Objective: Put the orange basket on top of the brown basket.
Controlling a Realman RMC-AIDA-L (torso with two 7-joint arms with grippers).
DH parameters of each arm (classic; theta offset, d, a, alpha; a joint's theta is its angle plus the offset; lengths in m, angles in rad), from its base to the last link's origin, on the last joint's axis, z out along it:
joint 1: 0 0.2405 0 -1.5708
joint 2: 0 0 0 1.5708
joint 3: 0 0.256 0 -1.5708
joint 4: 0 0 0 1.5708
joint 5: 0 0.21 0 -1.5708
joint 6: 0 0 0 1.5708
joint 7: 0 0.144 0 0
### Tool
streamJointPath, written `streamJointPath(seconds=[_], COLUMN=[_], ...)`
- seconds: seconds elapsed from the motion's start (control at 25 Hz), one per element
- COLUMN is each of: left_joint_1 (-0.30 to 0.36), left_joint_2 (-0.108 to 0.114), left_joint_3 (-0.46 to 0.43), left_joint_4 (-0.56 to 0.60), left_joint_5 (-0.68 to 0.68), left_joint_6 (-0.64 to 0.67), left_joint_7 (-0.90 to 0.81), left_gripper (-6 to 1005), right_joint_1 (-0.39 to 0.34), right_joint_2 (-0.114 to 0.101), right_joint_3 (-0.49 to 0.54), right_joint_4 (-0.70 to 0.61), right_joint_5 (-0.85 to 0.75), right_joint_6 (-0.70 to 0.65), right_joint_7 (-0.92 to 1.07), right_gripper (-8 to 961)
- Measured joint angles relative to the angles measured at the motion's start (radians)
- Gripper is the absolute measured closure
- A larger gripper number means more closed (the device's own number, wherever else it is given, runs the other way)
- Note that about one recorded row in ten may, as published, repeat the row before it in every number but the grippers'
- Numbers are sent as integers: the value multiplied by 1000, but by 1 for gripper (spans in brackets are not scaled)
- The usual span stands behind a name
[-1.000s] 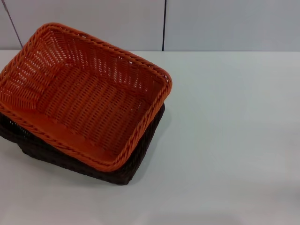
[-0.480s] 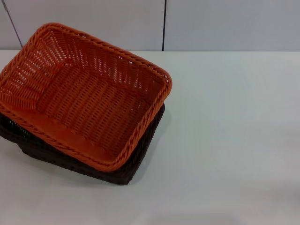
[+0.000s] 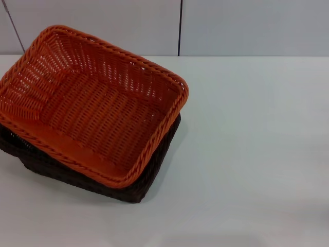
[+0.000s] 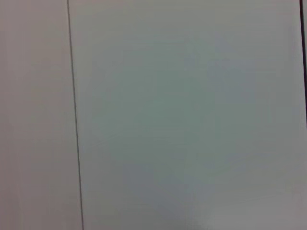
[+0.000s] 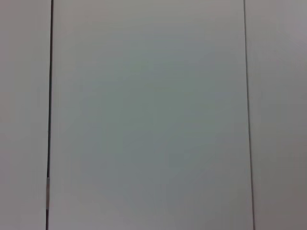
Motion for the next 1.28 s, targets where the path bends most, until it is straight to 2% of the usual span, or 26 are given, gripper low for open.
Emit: streamJointPath(seconds=[1.28], left_joint_1=[-7], left_joint_2=[-3], left_joint_3=[2], left_joint_4=[1], left_joint_5=[6], left_joint_6=[-7], left_joint_7=[0], left_gripper=[192], right_joint_1=[9], right_joint_2=[-2], right_joint_3=[9], right_joint_4=[1], right_joint_5=[0], right_joint_6=[4], right_joint_7=[0], right_gripper=[207])
